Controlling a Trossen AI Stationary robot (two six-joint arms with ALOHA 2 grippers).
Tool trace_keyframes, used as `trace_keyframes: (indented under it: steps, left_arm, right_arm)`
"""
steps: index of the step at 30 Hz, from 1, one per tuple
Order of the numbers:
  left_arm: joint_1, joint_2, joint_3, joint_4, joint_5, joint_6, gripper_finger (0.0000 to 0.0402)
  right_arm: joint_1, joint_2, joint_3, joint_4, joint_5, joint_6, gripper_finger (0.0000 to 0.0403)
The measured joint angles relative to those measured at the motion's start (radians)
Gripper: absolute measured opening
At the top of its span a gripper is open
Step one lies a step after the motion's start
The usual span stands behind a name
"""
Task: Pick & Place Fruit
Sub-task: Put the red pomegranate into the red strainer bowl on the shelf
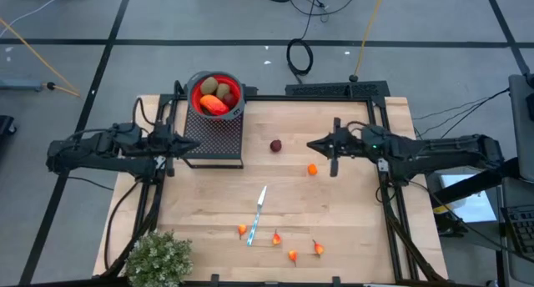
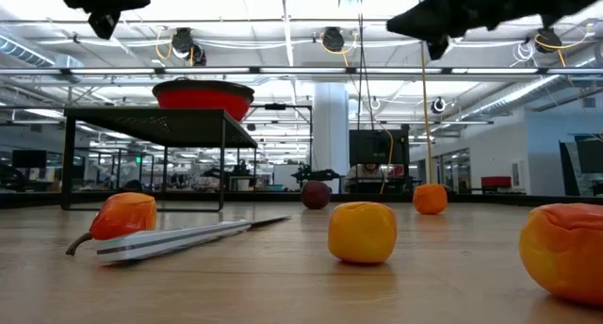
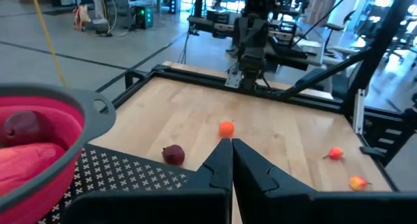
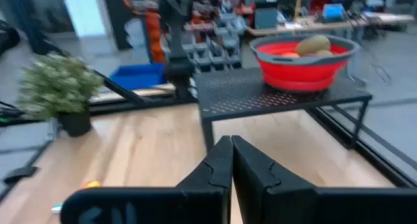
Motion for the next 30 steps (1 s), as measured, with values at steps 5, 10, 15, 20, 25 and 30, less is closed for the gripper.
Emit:
trace_keyframes:
  steps: [5, 10, 15, 20, 25, 30]
  left_arm:
    - [-0.012, -0.084, -0.045, 0.001, -0.001, 0.0, 0.0006]
    - [-0.024, -0.161, -0.08, 0.0, 0.0, 0.003, 0.0002]
    - [-0.038, -0.237, -0.118, -0.001, 0.0, 0.013, 0.0003]
    - [-0.052, -0.306, -0.154, -0.004, 0.008, 0.024, 0.0006]
    - [-0.061, -0.37, -0.192, -0.004, 0.035, 0.033, 0.0002]
    - [-0.061, -0.371, -0.2, -0.016, 0.053, 0.051, 0.0009]
  right_arm:
    - [-0.016, 0.126, 0.148, -0.126, -0.004, -0.001, 0.0]
    - [-0.037, 0.247, 0.268, -0.211, -0.006, -0.001, 0.0]
    - [-0.052, 0.359, 0.365, -0.269, -0.007, -0.05, 0.0]
    - [-0.053, 0.459, 0.449, -0.28, -0.005, -0.186, 0.0]
    - [-0.054, 0.55, 0.506, -0.286, -0.005, -0.284, 0.0]
    - [-0.069, 0.615, 0.518, -0.286, -0.006, -0.282, 0.0]
